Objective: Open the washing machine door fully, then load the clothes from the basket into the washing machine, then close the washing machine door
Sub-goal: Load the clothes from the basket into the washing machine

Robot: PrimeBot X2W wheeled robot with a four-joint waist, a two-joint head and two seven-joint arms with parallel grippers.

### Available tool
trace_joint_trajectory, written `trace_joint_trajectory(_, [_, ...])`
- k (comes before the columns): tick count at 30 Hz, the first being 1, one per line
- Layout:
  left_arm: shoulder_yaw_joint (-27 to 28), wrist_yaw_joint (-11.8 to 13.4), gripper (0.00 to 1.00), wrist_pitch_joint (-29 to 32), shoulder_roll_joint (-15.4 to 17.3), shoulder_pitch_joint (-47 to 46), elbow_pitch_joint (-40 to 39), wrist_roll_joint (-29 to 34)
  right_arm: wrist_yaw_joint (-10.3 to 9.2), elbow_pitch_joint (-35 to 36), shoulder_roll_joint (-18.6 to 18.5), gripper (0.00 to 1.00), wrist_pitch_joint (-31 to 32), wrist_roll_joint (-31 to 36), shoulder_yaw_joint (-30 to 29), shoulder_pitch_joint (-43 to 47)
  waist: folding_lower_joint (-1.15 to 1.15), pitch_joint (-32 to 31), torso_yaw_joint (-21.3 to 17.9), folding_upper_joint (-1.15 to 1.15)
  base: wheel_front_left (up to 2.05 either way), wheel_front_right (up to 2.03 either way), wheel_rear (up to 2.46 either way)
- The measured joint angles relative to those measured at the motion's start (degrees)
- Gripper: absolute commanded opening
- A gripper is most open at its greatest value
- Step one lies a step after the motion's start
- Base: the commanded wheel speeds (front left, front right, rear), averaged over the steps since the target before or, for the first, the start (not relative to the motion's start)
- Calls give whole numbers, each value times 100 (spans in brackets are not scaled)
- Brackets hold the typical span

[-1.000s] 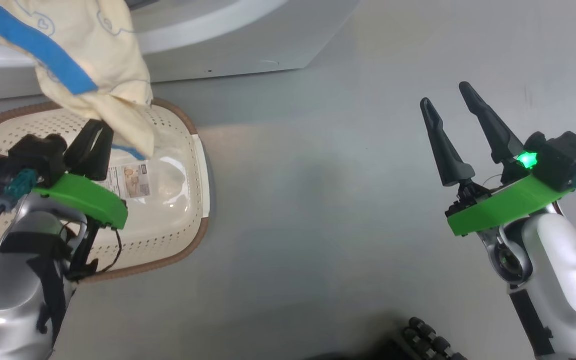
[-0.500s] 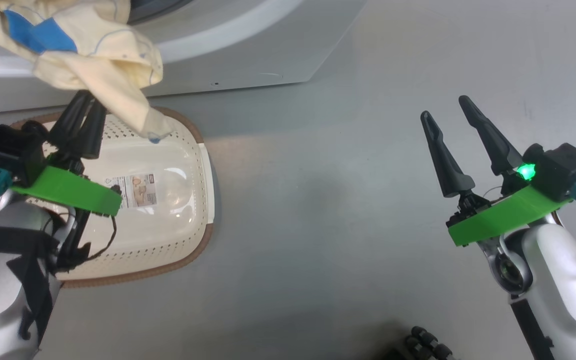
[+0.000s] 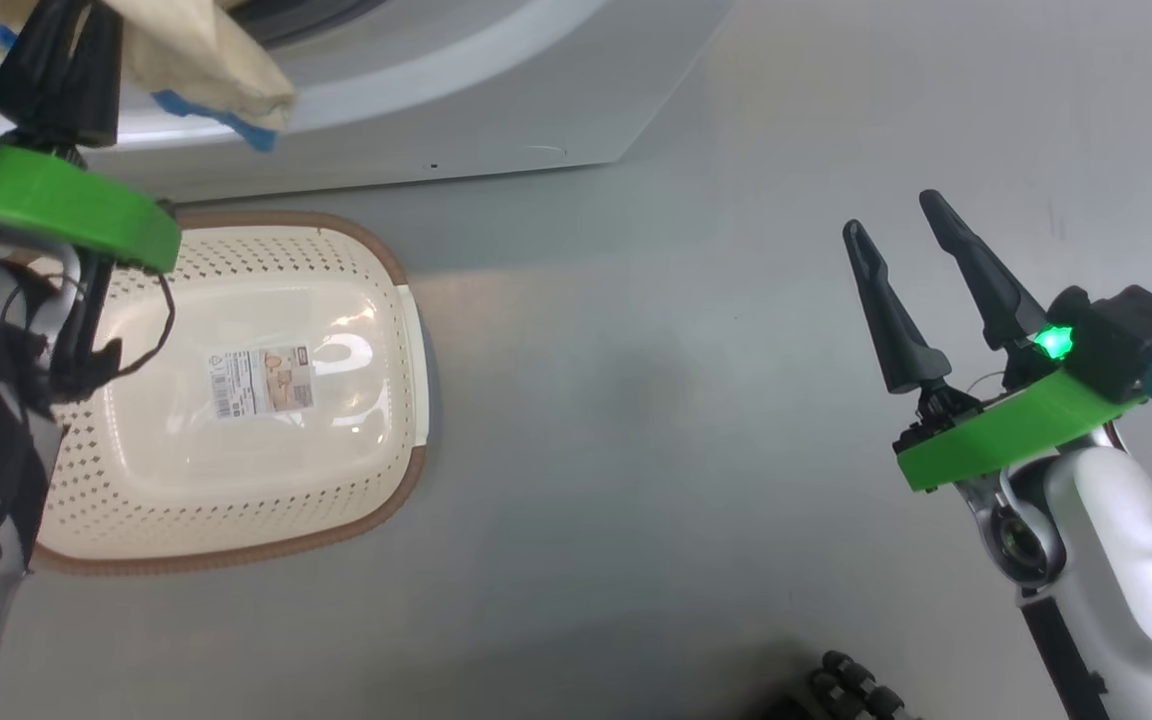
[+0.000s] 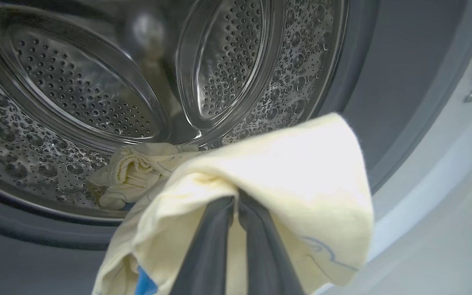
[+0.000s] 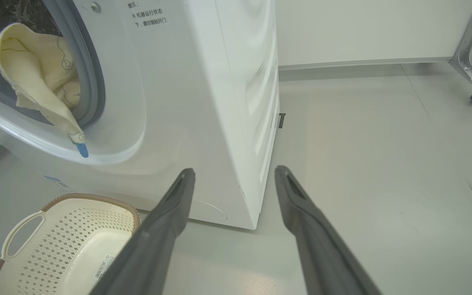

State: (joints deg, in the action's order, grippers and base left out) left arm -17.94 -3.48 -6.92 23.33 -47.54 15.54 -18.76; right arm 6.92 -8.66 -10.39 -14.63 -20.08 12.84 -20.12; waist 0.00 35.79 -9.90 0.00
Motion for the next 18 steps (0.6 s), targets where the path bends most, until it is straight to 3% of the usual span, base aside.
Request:
trace_joint_trajectory(10, [120, 100, 0, 199, -208, -1333, 1257, -145, 0, 16, 56, 100, 0, -18, 25, -27, 0, 220, -155, 0, 0, 0, 0])
trace_joint_trajectory(18, [121, 157, 0, -62, -396, -2808, 2921, 7, 0, 47, 169, 100, 0, -52, 107, -199, 0, 525, -343, 0, 0, 0, 0])
